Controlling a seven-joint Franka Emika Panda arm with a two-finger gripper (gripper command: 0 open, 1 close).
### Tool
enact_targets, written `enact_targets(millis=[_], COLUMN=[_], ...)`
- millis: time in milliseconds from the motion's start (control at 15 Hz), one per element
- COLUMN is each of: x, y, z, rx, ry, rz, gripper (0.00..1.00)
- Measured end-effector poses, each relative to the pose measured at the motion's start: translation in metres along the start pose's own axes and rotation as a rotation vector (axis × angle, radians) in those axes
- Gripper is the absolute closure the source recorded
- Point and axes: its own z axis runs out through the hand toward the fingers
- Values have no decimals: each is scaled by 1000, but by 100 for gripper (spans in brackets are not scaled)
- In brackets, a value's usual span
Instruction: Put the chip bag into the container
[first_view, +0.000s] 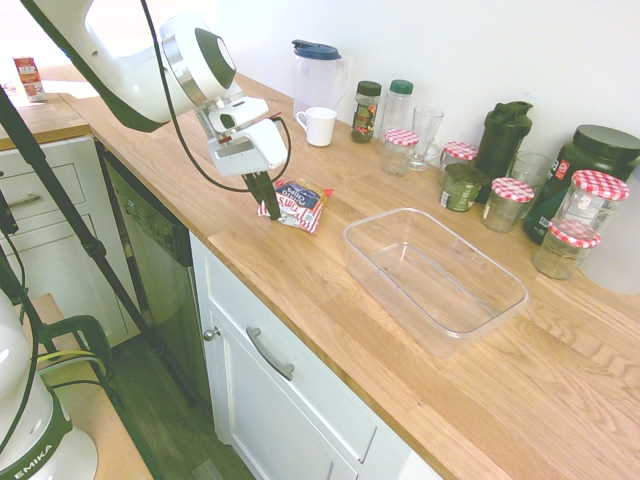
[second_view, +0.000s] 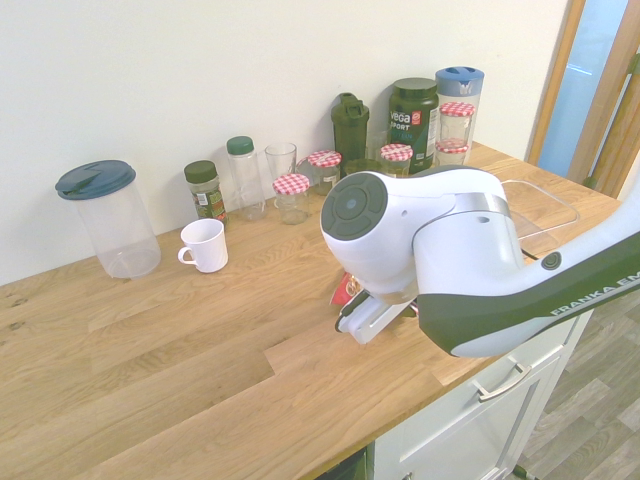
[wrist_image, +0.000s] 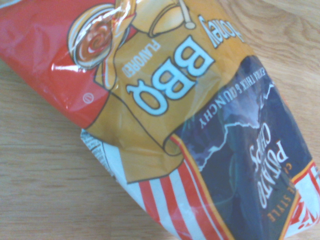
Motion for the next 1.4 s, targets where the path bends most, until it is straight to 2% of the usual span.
enact_targets(millis=[333,600,933,1133,1400], x=[8,46,117,160,199], y=[2,20,83,134,193], z=[-1,-47,-88,-81,-48], rx=[11,99,178,205,233], ry=[0,-2,-23,-55,-105], rz=[36,140,252,306,348], gripper=[100,100,100,100,100])
